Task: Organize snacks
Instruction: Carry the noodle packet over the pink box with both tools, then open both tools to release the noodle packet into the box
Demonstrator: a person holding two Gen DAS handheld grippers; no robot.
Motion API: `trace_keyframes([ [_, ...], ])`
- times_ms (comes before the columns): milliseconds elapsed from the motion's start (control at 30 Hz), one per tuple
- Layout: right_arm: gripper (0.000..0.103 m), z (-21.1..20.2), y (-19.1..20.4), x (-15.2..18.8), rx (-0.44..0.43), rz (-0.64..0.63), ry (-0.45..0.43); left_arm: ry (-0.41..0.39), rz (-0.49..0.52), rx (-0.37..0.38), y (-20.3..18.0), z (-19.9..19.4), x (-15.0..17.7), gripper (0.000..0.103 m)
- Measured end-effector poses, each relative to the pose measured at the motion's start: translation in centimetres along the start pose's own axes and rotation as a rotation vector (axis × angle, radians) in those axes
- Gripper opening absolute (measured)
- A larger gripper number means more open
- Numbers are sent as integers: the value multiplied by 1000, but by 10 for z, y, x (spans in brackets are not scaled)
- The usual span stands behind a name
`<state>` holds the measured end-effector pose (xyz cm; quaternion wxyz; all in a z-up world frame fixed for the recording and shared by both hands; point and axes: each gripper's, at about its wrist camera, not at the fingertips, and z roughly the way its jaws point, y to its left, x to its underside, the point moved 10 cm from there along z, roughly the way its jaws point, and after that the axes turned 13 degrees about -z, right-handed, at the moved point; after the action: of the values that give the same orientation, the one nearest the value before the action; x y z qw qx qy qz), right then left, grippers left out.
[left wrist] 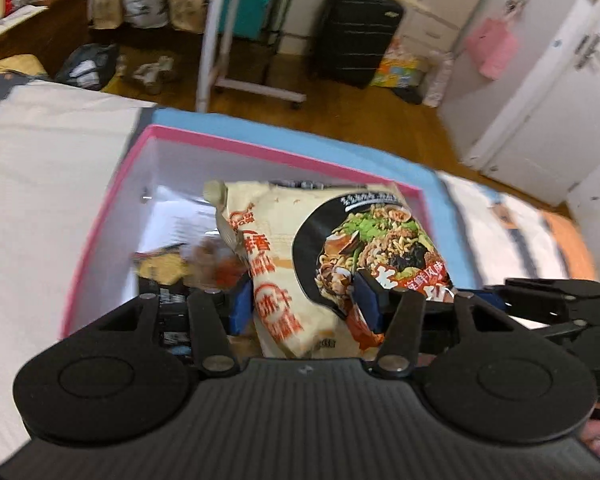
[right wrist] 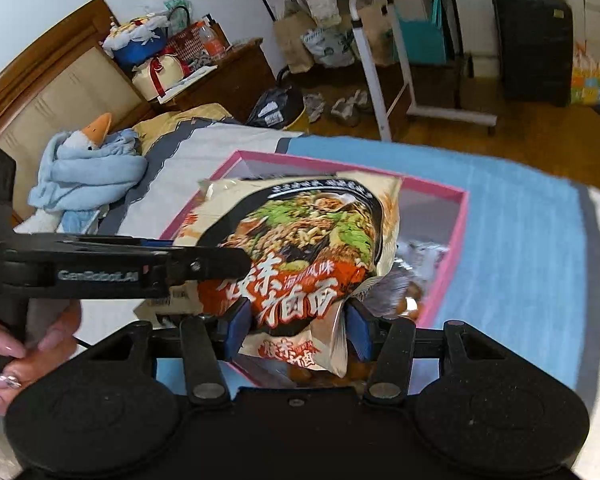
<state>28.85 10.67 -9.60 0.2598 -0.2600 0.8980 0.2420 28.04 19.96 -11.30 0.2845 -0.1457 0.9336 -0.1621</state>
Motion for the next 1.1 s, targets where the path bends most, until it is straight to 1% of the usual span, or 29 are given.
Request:
trace_keyframes([
  [67,57,11,4,-1,-30,37,11,-29,43,-46,4,3,-1,52],
  [100,57,17,6,0,-22,30,17,-38,63,-62,6,6,-1,52],
  [167,57,27,10,4,5,-1,24,-30,62,-81,13,15,-2,52],
  [233,57,35,11,5,10,-2,24,-22,48,-84,18,22,-4,52],
  [300,57,38,9,5,10,11,10,-35,42,-78,21,27,-7,52],
  [400,57,41,6,3,44,-6,2,-57,73,-72,19,34,-7,53],
  [500,57,48,4,13,61,-13,39,-61,111,-78,16,37,1,54],
  [600,56,47,7,14,76,-37,29,-87,131,-85,15,34,6,54],
  [633,57,46,8,13,88,-51,31,-93,130,-86,15,33,6,56],
  [700,60,39,12,13,122,-97,21,-109,125,-100,16,28,7,56],
  [733,64,32,13,15,159,-128,16,-121,126,-113,16,25,7,56],
  [767,68,25,14,17,192,-159,7,-132,132,-126,17,21,8,58],
  [800,70,15,15,20,221,-188,-8,-144,140,-139,16,16,9,59],
  [867,72,-3,17,23,243,-228,-43,-165,147,-144,14,4,11,66],
  [967,73,-34,17,29,254,-232,-108,-189,133,-126,8,-17,17,70],
  [1100,74,-74,11,35,282,-199,-184,-209,155,-111,-9,-45,27,73],
])
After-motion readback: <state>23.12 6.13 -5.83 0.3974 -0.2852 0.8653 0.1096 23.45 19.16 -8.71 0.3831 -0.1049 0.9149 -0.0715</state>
